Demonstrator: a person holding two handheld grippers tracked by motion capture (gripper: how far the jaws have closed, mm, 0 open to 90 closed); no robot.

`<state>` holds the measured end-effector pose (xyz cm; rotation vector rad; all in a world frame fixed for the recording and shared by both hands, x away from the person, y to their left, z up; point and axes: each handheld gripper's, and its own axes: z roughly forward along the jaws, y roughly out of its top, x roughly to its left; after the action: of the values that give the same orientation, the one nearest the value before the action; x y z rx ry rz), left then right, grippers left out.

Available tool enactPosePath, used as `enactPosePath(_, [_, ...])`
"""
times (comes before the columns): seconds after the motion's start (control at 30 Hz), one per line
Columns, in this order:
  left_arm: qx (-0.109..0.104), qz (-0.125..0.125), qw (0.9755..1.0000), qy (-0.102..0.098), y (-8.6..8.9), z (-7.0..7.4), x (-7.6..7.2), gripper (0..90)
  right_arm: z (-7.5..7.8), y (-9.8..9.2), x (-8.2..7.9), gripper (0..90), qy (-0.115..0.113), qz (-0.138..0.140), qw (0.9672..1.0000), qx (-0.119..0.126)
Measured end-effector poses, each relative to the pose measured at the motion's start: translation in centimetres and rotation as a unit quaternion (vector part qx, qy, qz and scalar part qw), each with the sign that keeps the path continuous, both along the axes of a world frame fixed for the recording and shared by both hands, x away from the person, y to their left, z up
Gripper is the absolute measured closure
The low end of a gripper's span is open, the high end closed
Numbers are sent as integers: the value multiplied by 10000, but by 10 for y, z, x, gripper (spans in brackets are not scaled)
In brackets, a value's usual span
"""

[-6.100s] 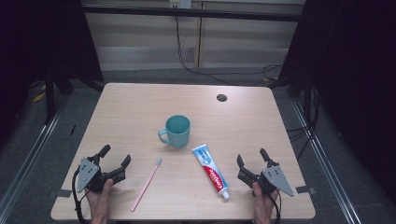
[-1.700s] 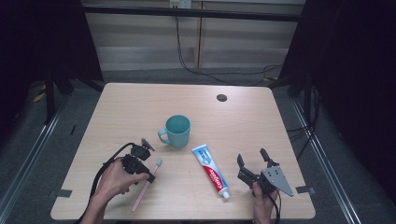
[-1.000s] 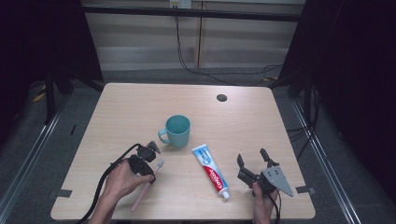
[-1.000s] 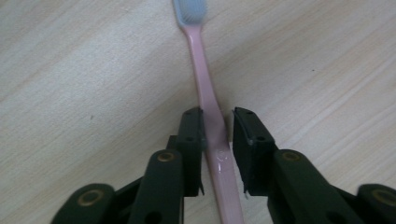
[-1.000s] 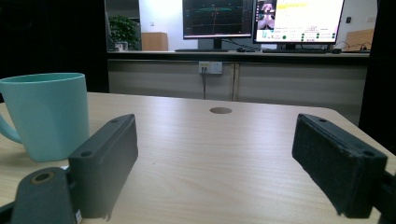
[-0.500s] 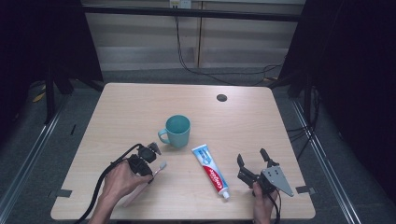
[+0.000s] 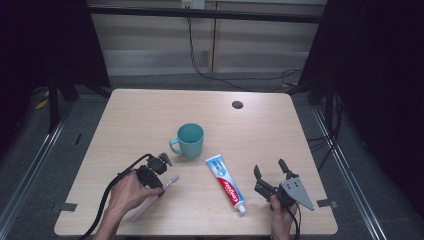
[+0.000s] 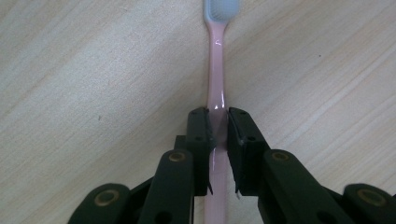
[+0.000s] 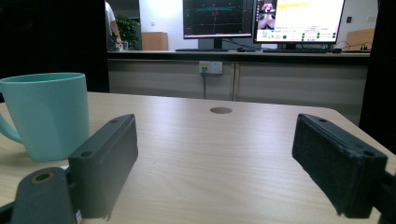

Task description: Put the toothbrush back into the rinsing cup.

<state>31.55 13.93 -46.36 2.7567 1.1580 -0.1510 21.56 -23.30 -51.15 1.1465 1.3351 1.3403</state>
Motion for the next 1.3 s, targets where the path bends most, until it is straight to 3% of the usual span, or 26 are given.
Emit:
enactPosePath(0.43, [-159, 14, 9999, 36, 5, 0, -1, 796, 0, 0, 0, 135, 1, 0, 10000, 2])
enactPosePath(0.67, [-41, 7, 10000, 38, 2, 0, -2, 796, 0, 0, 0, 135, 2, -8, 10000, 0])
enactPosePath(1.03, [-185, -14, 9998, 40, 5, 1, -3, 798, 0, 0, 0, 135, 8, -6, 10000, 7])
enactPosePath(1.1, [-333, -44, 9994, 7, 5, 5, -4, 840, 0, 0, 0, 135, 5, -5, 10000, 6])
enactPosePath(1.3, [-145, -140, 9998, 1, 1, 5, -5, 842, 0, 0, 0, 135, 4, -4, 10000, 8])
